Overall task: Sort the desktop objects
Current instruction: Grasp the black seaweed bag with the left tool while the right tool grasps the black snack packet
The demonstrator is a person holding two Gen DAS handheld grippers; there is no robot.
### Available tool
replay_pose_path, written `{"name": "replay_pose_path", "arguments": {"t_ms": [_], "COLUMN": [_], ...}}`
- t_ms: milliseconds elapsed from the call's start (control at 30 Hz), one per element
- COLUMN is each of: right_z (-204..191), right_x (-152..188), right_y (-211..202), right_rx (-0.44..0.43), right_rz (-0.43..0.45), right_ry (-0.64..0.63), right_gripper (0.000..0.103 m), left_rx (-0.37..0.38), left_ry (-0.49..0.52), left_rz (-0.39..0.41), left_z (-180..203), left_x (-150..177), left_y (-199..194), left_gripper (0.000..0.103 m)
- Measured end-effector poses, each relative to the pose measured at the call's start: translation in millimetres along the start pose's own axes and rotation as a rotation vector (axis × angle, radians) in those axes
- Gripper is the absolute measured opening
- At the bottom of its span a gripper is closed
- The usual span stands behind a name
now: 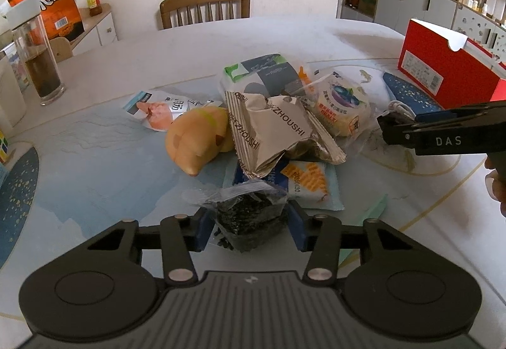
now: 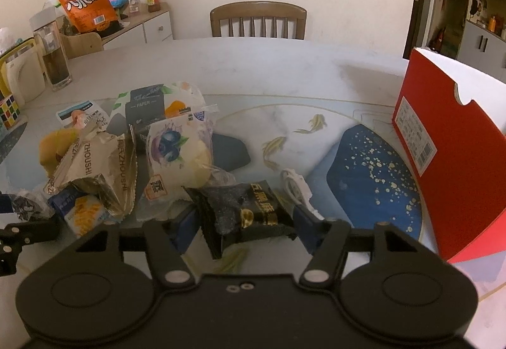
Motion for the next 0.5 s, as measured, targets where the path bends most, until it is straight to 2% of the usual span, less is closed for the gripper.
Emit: {"name": "replay_pose_path", "arguments": {"t_ms": [133,200,300,500], "right_z": [1,-1,-2,0], "right_x": [-2,-3,-4,-8], "right_y": [-3,-5,-7,-11], "right_rx": [-0.002,-0.007,-0.009,0.012], "right_rz": [0.005,0.012,0.017,0.034], "right_ry": [0.006,0.002,-0.015,-0.022], "right_gripper": [0.059,0.049,0.045,0.037], "left_rx": [0.005,0.012,0.02,0.028], "left_ry": [0.001,-0.004,-0.014,-0.026], "left_rz": [0.007,0.01,0.011,0.025], "left_z": [0,-1,-3,-5], "left_x": [-1,-1,-1,-3], "left_y": [-3,-4,-5,-10], "left_gripper": [0.045,0.045,0.04,0.039]}}
Point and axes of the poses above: each gripper's, at about its wrist camera, not at the fingertips, and y roughly the way its jaws point, z to its right, x to its underside, the point moved 7 cm from there along y, roughly the way its jaws point, and after that the axes turned 11 degrees about x, right-handed, at the moved point
